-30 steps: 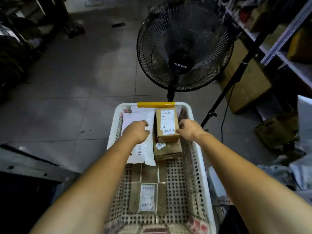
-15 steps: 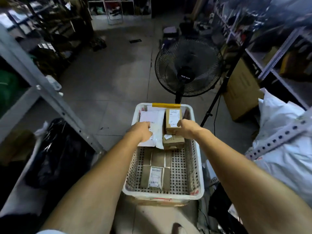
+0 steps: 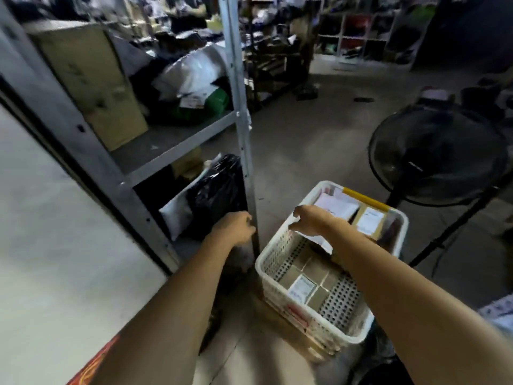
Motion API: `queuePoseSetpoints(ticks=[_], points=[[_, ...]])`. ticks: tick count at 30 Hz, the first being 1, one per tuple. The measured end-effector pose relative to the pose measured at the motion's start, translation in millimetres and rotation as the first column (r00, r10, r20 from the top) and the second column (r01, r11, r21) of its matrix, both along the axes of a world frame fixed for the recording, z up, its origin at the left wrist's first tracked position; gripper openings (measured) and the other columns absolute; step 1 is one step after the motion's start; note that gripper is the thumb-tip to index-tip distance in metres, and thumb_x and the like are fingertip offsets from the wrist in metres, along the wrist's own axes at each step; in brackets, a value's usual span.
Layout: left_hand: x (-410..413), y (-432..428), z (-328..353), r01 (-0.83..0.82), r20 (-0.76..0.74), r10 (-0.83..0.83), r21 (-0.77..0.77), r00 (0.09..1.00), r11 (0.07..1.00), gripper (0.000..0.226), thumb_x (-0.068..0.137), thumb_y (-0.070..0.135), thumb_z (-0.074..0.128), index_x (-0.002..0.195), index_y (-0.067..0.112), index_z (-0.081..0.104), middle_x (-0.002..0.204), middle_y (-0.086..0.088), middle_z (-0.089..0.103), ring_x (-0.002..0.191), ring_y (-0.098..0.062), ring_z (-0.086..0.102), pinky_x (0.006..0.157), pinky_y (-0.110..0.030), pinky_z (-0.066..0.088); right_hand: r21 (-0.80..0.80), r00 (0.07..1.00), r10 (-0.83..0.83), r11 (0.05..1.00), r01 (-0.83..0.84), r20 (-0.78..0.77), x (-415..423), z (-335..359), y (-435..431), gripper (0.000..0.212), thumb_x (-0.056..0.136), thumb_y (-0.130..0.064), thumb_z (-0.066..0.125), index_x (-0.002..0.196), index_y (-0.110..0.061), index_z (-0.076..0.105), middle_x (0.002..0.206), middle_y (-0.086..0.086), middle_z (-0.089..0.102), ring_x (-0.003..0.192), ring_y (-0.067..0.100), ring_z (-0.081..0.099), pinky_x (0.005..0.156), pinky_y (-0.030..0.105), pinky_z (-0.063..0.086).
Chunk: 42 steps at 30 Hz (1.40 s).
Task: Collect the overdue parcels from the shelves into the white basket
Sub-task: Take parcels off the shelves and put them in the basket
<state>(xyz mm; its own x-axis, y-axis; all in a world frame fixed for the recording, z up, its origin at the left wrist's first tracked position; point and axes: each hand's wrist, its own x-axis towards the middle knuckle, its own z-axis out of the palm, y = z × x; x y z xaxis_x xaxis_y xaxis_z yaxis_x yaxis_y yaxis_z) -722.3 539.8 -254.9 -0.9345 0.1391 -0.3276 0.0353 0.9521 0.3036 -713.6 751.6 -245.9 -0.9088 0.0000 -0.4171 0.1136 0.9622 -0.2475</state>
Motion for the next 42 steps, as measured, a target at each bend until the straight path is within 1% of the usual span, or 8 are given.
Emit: queuePoseSetpoints(ticks=[4, 7, 12, 20, 24, 31, 35, 42], points=[[64.0, -73.5, 5.8, -0.138, -0.017, 0.138, 0.028, 0.99, 0.99, 0.034, 0.098, 0.038, 0.053, 0.127, 0.022, 0.058, 0.122, -0.005, 0.061, 0.11, -0.029, 0.059, 0.09, -0.037, 0.049, -0.029, 0.971, 0.238, 0.971, -0.238, -0.01, 24.3, 14.6, -73.6, 0.049, 0.093, -0.033, 0.059, 0.136, -0.012, 0.051, 0.138, 0.012, 0.054, 0.124, 0.033, 0.052, 0.102, 0.037, 0.044], [117.7, -130.0, 2.3, -0.262, -0.028, 0.262, 0.024, 0.965, 0.965, 0.028, 0.097, 0.033, 0.052, 0.12, 0.019, 0.062, 0.117, -0.006, 0.062, 0.105, -0.027, 0.059, 0.081, -0.031, 0.043, -0.048, 0.918, 0.395, 0.917, -0.396, -0.022, 41.4, 16.5, -127.3, 0.044, 0.093, -0.03, 0.058, 0.134, -0.013, 0.054, 0.135, 0.01, 0.056, 0.119, 0.032, 0.055, 0.099, 0.037, 0.046], [230.9, -221.6, 9.1, -0.552, -0.024, 0.552, 0.021, 0.833, 0.834, 0.039, 0.092, 0.04, 0.062, 0.129, 0.025, 0.059, 0.121, -0.007, 0.069, 0.115, -0.026, 0.063, 0.097, -0.037, 0.051, -0.068, 0.817, 0.573, 0.814, -0.576, -0.064, 93.4, 26.8, -229.2, 0.047, 0.096, -0.038, 0.058, 0.132, -0.008, 0.054, 0.134, 0.013, 0.056, 0.12, 0.032, 0.055, 0.094, 0.034, 0.044], [427.2, -300.8, 16.9, -0.79, -0.064, 0.787, -0.047, 0.613, 0.611, 0.047, 0.097, 0.042, 0.058, 0.139, 0.024, 0.052, 0.141, -0.006, 0.055, 0.127, -0.026, 0.053, 0.098, -0.032, 0.043, -0.041, 0.574, 0.817, 0.572, -0.819, -0.062, 233.6, 36.7, -358.0, 0.056, 0.093, -0.045, 0.061, 0.139, -0.016, 0.048, 0.142, 0.006, 0.052, 0.127, 0.025, 0.051, 0.099, 0.031, 0.041], [536.3, -322.6, 24.2, -0.892, -0.068, 0.889, -0.042, 0.453, 0.451, 0.046, 0.095, 0.04, 0.059, 0.138, 0.025, 0.053, 0.14, -0.007, 0.056, 0.127, -0.028, 0.052, 0.104, -0.036, 0.044, -0.035, 0.414, 0.904, 0.413, -0.91, -0.103, 317.9, 45.9, -409.4, 0.052, 0.094, -0.042, 0.06, 0.137, -0.013, 0.05, 0.132, 0.006, 0.06, 0.122, 0.026, 0.055, 0.091, 0.027, 0.041], [695.6, -339.8, 41.3, -0.973, -0.11, 0.968, -0.057, 0.227, 0.222, 0.045, 0.1, 0.031, 0.054, 0.143, 0.016, 0.05, 0.146, -0.01, 0.05, 0.132, -0.028, 0.049, 0.108, -0.037, 0.041, -0.073, 0.145, 0.98, 0.136, -0.988, -0.134, 445.3, 57.5, -487.2, 0.056, 0.095, -0.045, 0.058, 0.14, -0.015, 0.048, 0.145, 0.006, 0.049, 0.133, 0.026, 0.045, 0.105, 0.031, 0.038], [761.2, -346.0, 56.2, -0.997, -0.159, 0.986, -0.069, 0.042, 0.032, 0.04, 0.098, 0.038, 0.056, 0.136, 0.025, 0.056, 0.135, -0.004, 0.058, 0.121, -0.023, 0.056, 0.09, -0.027, 0.044, -0.089, 0.014, 0.984, -0.002, -0.996, -0.178, 500.3, 63.5, -533.9, 0.057, 0.091, -0.045, 0.062, 0.138, -0.015, 0.05, 0.142, 0.008, 0.052, 0.126, 0.027, 0.053, 0.101, 0.035, 0.044], [826.6, -328.2, 91.8, -0.949, -0.169, 0.945, -0.101, -0.279, -0.298, 0.039, 0.091, 0.044, 0.053, 0.128, 0.034, 0.059, 0.128, 0.003, 0.063, 0.109, -0.024, 0.063, 0.085, -0.032, 0.051, -0.145, -0.265, 0.945, -0.294, -0.945, -0.192, 567.0, 85.7, -604.0, 0.039, 0.087, -0.044, 0.065, 0.12, -0.024, 0.06, 0.124, 0.008, 0.062, 0.11, 0.029, 0.06, 0.089, 0.036, 0.048]])
